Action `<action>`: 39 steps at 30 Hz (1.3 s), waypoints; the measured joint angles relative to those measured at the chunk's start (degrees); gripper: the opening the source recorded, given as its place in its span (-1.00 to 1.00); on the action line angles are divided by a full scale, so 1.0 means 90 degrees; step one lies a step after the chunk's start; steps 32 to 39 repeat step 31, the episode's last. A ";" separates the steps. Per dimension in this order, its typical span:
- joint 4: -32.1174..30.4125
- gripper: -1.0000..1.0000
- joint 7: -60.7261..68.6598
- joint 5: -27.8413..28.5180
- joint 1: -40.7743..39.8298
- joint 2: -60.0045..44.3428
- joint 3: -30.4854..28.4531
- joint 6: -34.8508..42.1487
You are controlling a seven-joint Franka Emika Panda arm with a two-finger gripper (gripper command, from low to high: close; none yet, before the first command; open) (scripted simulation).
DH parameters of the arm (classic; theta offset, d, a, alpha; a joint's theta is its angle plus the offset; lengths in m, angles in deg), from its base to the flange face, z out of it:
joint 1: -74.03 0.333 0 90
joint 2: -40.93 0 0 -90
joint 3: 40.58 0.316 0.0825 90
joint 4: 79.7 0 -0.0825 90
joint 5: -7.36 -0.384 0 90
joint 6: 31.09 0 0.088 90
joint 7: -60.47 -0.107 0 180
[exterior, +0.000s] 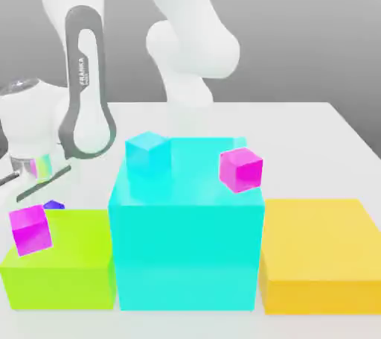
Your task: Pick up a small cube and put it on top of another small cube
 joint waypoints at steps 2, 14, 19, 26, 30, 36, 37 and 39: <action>-0.0065 -1.00 -0.0144 0.0184 0.0130 0.0345 -0.0174 0.0282; 0.0956 -1.00 -0.0080 0.1740 0.0606 0.1880 -0.0118 0.2793; 0.1778 -1.00 0.0692 0.1530 0.1462 0.2347 0.0313 0.4174; 0.1639 1.00 0.1134 0.1057 0.1582 0.1955 0.0289 0.3583; 0.1639 1.00 0.1135 0.1057 0.1581 0.1955 0.0289 0.3583; 0.1639 1.00 0.1135 0.1057 0.1579 0.1955 0.0289 0.3583; 0.1639 1.00 0.1135 0.1057 0.1579 0.1955 0.0289 0.3583; 0.1639 1.00 0.1135 0.1057 0.1579 0.1955 0.0289 0.3583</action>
